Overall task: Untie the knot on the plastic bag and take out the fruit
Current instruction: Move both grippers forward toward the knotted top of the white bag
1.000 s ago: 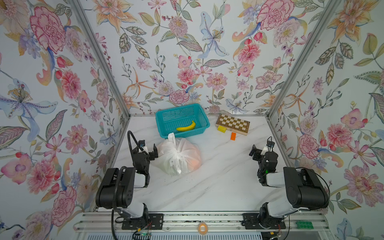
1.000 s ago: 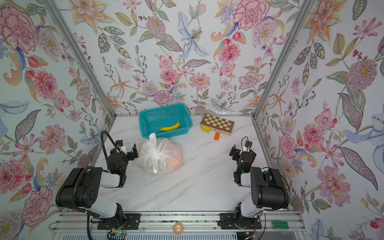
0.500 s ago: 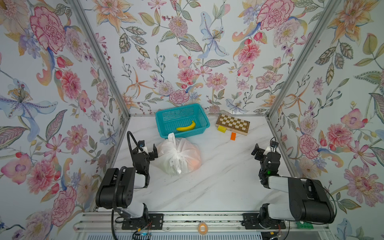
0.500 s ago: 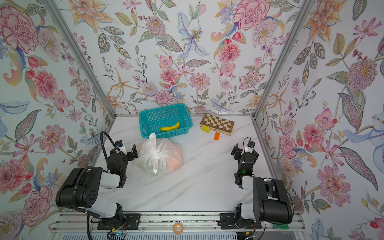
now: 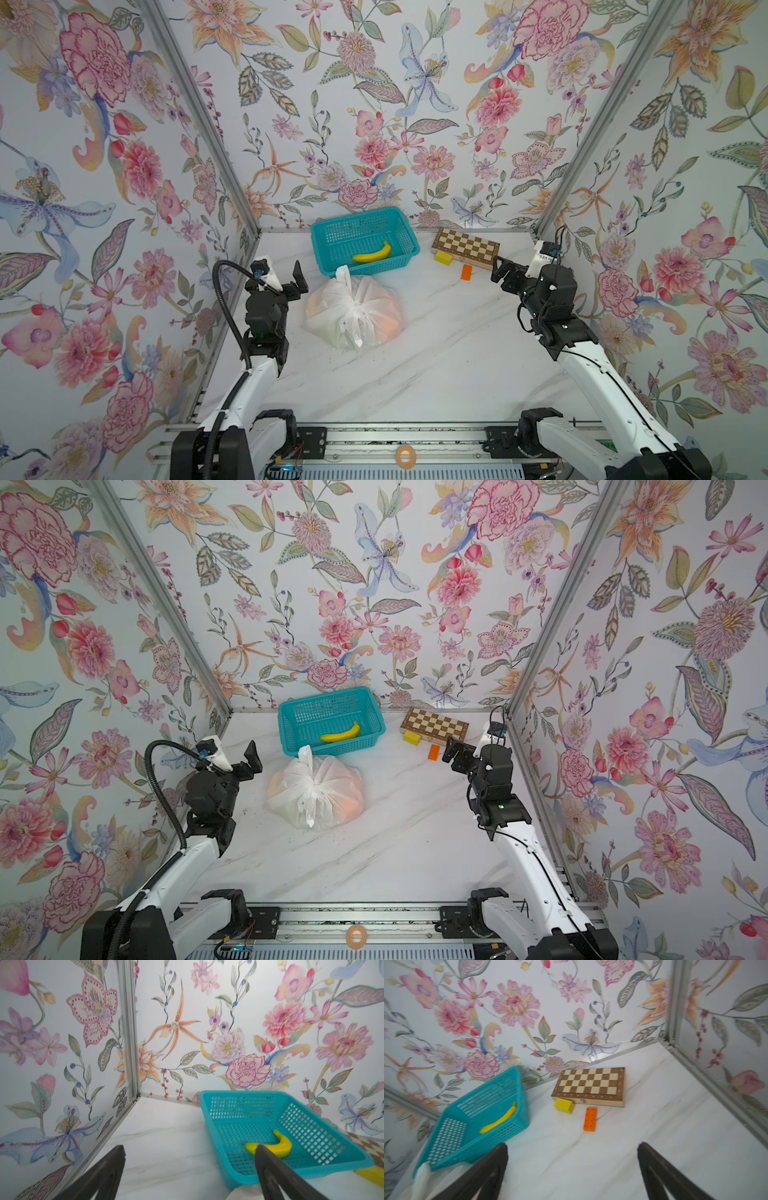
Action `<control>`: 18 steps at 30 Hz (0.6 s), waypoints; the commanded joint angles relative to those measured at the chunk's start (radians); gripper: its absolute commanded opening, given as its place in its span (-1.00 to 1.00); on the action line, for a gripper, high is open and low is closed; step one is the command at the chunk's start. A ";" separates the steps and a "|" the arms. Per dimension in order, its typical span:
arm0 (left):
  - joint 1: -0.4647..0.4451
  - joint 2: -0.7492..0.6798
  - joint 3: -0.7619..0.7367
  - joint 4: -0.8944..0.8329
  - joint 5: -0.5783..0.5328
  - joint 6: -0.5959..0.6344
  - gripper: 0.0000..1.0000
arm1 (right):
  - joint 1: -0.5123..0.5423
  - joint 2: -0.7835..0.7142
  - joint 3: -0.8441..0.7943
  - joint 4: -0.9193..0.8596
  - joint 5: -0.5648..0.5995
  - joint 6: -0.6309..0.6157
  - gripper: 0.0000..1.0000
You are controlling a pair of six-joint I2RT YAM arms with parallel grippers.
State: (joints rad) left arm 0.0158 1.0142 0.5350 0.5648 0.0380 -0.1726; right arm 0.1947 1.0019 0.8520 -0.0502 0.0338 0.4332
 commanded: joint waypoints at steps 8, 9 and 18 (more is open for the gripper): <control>-0.134 0.060 0.429 -0.857 0.029 -0.271 0.98 | 0.297 0.239 0.274 -0.250 -0.190 0.185 0.81; -0.145 0.073 0.458 -0.901 0.037 -0.275 0.98 | 0.329 0.271 0.302 -0.255 -0.193 0.185 0.80; -0.195 0.238 0.674 -1.279 0.134 -0.312 0.89 | 0.500 0.599 0.554 -0.326 -0.298 0.141 0.58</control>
State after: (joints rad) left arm -0.1577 1.2137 1.1580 -0.5034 0.1299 -0.4583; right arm 0.6819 1.5406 1.3533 -0.3161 -0.2058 0.5880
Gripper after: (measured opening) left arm 0.949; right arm 0.792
